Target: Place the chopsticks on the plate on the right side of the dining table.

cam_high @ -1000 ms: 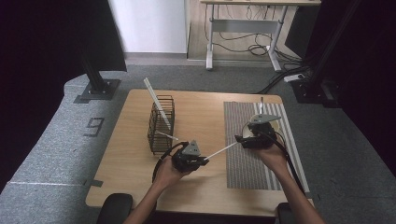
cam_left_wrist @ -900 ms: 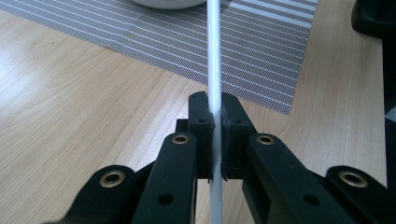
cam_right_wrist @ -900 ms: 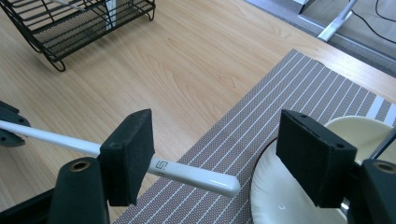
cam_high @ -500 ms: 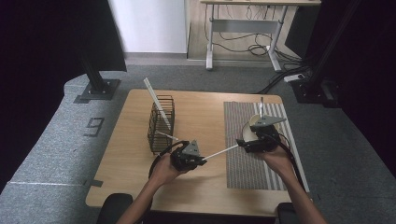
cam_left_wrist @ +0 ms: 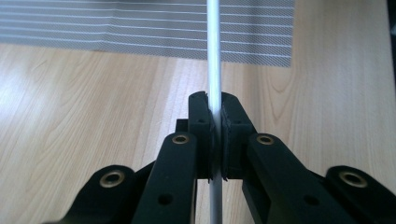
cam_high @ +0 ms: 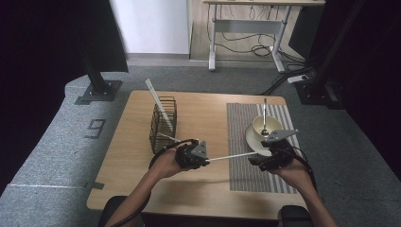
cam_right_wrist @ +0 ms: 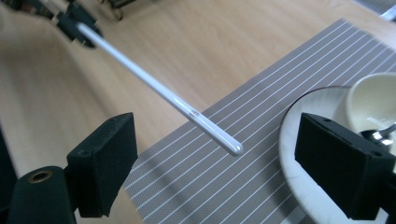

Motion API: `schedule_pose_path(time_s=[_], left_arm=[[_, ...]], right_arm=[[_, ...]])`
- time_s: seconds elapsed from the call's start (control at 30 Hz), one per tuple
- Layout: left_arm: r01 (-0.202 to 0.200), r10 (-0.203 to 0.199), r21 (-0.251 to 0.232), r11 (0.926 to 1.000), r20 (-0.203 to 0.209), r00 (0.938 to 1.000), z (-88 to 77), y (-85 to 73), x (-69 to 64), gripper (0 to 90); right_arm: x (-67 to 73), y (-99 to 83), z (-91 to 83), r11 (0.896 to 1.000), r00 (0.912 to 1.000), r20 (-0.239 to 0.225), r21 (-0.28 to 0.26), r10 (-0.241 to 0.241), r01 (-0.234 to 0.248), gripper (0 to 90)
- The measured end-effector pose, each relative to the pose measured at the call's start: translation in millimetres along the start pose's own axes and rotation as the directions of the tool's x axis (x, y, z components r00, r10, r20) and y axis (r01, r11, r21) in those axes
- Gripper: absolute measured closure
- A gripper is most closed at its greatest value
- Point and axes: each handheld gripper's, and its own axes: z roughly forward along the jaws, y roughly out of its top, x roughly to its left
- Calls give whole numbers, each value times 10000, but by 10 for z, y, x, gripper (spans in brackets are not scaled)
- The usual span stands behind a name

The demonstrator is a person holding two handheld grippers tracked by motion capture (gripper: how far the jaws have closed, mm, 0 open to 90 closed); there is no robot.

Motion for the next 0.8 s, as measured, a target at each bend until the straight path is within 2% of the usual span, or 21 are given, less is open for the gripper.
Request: schedule_pose_path(time_s=[0.13,0.17,0.2,0.23,0.27,0.3,0.33,0.4,0.43,0.47,0.5,0.57,0.63,0.67,0.7,0.73,0.77,0.8], left_arm=[[-675,663,415,9969,304,9973,1,85,-14,853],[-675,663,415,9969,304,9973,1,85,-14,854],[-866,845,557,9947,387,9957,4,113,-21,854],[-1209,1172,780,9896,505,9918,5,151,-31,854],[-1362,1317,875,9868,553,9898,8,171,-38,853],[-1362,1317,875,9868,553,9898,8,171,-38,853],[-1624,1560,1032,9813,676,9854,16,207,-54,853],[-1894,1814,1170,9749,758,9805,24,235,-71,854],[-1894,1814,1170,9749,758,9805,24,235,-71,854],[-2178,2080,1325,9670,835,9746,33,258,-91,853],[-2178,2080,1325,9670,835,9746,33,258,-91,853],[-2505,2390,1487,9566,911,9667,38,281,-113,854],[-2653,2528,1517,9522,968,9627,40,294,-129,854],[-2819,2689,1592,9462,983,9581,40,306,-139,854],[-2819,2689,1592,9462,983,9581,40,306,-139,853],[-2943,2797,1666,9411,1058,9542,47,319,-155,854],[-2943,2797,1666,9411,1058,9542,47,319,-155,854],[-3025,2873,1695,9379,1086,9517,51,327,-162,854]], right_arm=[[87,-71,-2,9991,9993,-135,210,-354,357,127],[87,-71,-2,9991,9993,-135,210,-354,357,127],[114,-83,-1,9987,9990,-124,258,-426,429,131],[168,-103,1,9969,9976,-171,389,-677,684,146],[190,-110,6,9965,9972,-184,416,-719,727,152],[190,-110,6,9965,9972,-184,416,-719,727,152],[250,-132,28,9933,9949,-259,591,-978,992,172],[299,-153,57,9892,9922,-274,793,-1214,1232,190],[299,-153,57,9892,9922,-274,793,-1214,1232,190],[358,-184,103,9826,9886,-329,1097,-1470,1498,218],[358,-184,103,9826,9886,-329,1097,-1470,1498,218],[403,-215,149,9774,9859,-390,1304,-1628,1666,243],[446,-249,206,9698,9817,-508,1538,-1833,1891,285],[474,-269,243,9651,9792,-607,1678,-1936,2012,311],[474,-269,243,9651,9792,-607,1678,-1936,2012,311],[509,-293,297,9572,9746,-671,1851,-2135,2224,355],[509,-293,297,9572,9746,-671,1851,-2135,2224,355],[520,-299,313,9552,9734,-697,1892,-2181,2275,371]])
